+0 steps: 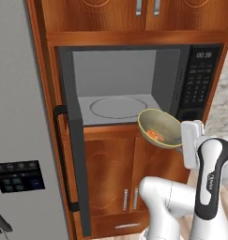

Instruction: Remove the orange from the bowl and place it on the small plate. Then place the bowl with only the shrimp in the microwave, close the door, and press the start button to microwave the shrimp.

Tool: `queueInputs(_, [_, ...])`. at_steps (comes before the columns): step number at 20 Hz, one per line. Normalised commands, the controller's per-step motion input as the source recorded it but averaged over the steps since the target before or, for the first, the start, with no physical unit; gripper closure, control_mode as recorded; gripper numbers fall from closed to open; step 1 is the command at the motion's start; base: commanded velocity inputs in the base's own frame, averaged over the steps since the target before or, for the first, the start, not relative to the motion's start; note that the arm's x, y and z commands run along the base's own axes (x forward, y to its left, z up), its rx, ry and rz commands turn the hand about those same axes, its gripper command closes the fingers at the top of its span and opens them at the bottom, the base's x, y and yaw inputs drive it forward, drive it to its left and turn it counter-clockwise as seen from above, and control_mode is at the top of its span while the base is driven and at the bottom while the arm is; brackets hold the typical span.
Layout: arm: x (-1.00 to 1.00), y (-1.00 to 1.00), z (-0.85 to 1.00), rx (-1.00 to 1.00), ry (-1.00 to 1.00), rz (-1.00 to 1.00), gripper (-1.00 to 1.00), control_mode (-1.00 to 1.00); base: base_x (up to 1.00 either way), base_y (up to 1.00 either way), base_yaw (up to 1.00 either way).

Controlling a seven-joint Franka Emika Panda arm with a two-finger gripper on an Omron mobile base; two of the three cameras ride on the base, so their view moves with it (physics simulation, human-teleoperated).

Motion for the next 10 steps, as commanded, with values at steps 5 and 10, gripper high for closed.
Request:
queueInputs(5, [0.0, 0.0, 0.0, 0.0, 0.0, 0.0, 1.0, 1.0, -0.59, -0.01, 0.06])
queueInputs(10, [0.0, 0.0, 0.0, 0.0, 0.0, 0.0, 1.0, 1.0, -0.18, 0.01, 0.0])
